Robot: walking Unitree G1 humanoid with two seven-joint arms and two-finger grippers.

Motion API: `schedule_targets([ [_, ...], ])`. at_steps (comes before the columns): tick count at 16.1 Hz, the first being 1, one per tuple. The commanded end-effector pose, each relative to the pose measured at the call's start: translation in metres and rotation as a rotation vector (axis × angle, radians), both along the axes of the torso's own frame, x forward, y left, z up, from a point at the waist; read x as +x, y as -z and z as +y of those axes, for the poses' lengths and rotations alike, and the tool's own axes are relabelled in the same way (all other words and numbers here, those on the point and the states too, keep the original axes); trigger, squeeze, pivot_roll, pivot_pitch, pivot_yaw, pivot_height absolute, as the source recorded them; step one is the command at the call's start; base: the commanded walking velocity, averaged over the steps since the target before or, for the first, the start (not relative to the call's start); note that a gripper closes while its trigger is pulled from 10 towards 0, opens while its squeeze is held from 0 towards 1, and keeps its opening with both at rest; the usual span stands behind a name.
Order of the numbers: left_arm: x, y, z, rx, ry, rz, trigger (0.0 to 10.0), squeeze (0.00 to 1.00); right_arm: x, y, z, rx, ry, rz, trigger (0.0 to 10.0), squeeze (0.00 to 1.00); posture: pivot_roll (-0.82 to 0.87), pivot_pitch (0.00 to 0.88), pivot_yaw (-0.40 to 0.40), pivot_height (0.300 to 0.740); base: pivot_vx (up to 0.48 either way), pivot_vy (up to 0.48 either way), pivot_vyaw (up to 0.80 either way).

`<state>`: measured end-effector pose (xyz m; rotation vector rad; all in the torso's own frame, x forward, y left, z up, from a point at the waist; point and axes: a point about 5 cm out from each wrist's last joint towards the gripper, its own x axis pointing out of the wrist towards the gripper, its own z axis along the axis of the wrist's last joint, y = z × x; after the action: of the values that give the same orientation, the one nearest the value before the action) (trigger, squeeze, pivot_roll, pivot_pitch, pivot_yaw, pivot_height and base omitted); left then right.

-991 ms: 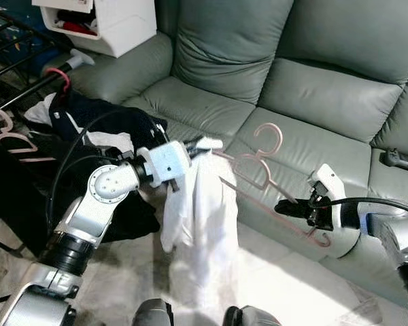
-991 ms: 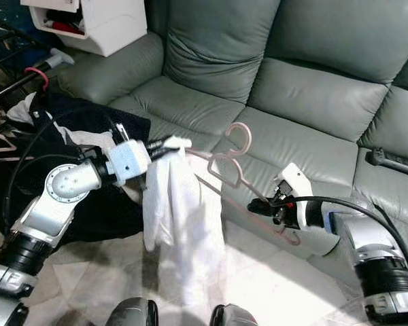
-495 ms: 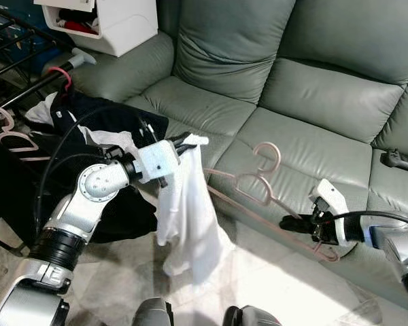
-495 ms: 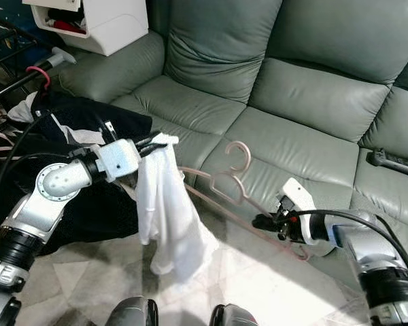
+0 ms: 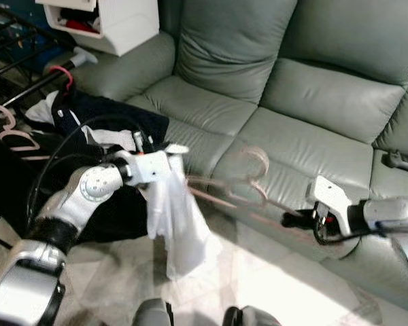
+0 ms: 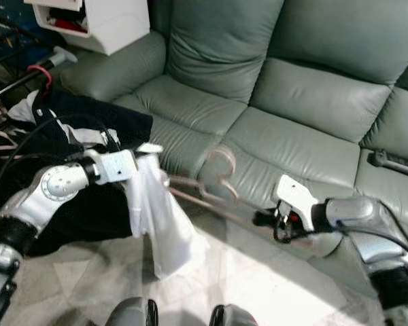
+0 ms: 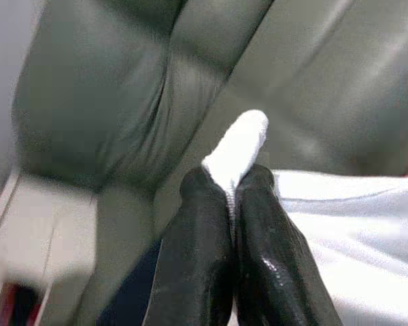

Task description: Hang hanger

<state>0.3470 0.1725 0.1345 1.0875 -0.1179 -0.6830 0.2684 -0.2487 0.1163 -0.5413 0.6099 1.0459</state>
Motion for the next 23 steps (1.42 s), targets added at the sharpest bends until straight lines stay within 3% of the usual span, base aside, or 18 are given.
schedule_targets([
  [1,0.016,-0.014,0.02,-0.029,-0.183,-0.07,10.0,0.0,0.005,0.0,-0.013,-0.122,0.016,-0.082,10.0,0.0,-0.04,0.062,0.018,0.74,0.0,0.0,0.0],
  [3,0.022,-0.01,0.038,-0.151,-0.374,-0.031,10.0,0.0,0.019,-0.004,-0.023,-0.195,0.112,-0.232,10.0,0.0,-0.04,0.062,0.021,0.74,0.0,0.0,0.0],
  [4,0.023,-0.003,0.044,-0.24,-0.449,0.046,10.0,0.0,0.025,-0.006,-0.024,-0.215,0.142,-0.318,10.0,0.0,-0.04,0.062,0.024,0.74,0.0,0.0,0.0],
  [5,0.02,0.004,0.042,-0.26,-0.41,0.125,10.0,0.0,0.025,-0.007,-0.022,-0.196,0.14,-0.319,10.0,0.0,-0.04,0.063,0.025,0.74,0.0,0.0,0.0],
  [6,0.012,0.015,0.034,-0.184,-0.253,0.25,10.0,0.0,0.027,-0.008,-0.016,-0.138,0.122,-0.345,10.0,0.0,-0.04,0.063,0.026,0.74,0.0,0.0,0.0],
  [8,0.002,0.025,0.032,-0.003,-0.1,0.354,10.0,0.0,0.027,-0.007,-0.005,-0.025,0.094,-0.345,10.0,0.0,-0.03,0.061,0.025,0.74,0.0,0.0,0.0],
  [10,0.001,0.023,0.04,0.187,-0.045,0.336,10.0,0.0,0.025,-0.01,0.003,0.031,0.026,-0.36,10.0,0.0,-0.03,0.058,0.025,0.74,0.0,0.0,0.0],
  [12,0.005,0.015,0.044,0.312,-0.014,0.253,10.0,0.0,0.027,-0.014,0.007,0.087,0.025,-0.338,10.0,0.0,-0.04,0.055,0.022,0.74,0.0,0.0,0.0],
  [14,0.013,0.0,0.039,0.318,-0.007,0.142,10.0,0.0,0.034,-0.019,0.01,0.134,0.062,-0.358,10.0,0.0,-0.04,0.053,0.016,0.74,0.0,0.0,0.0],
  [15,0.015,-0.003,0.037,0.256,-0.023,0.145,10.0,0.0,0.033,-0.019,0.012,0.142,0.051,-0.36,10.0,0.0,-0.04,0.054,0.014,0.74,0.0,0.0,0.0],
  [16,0.018,-0.006,0.033,0.153,-0.05,0.16,10.0,0.0,0.025,-0.016,0.015,0.19,0.005,-0.252,10.0,0.0,-0.04,0.054,0.014,0.74,0.0,0.0,0.0],
  [19,0.02,-0.008,0.029,0.115,-0.049,0.169,10.0,0.0,0.018,-0.014,0.014,0.196,-0.017,-0.205,10.0,0.0,-0.04,0.055,0.011,0.74,0.0,0.0,0.0],
  [23,0.022,-0.024,0.015,0.045,0.028,0.153,10.0,0.0,0.008,-0.011,0.011,0.214,-0.012,-0.162,10.0,0.0,-0.04,0.051,0.009,0.74,0.0,0.0,0.0],
])
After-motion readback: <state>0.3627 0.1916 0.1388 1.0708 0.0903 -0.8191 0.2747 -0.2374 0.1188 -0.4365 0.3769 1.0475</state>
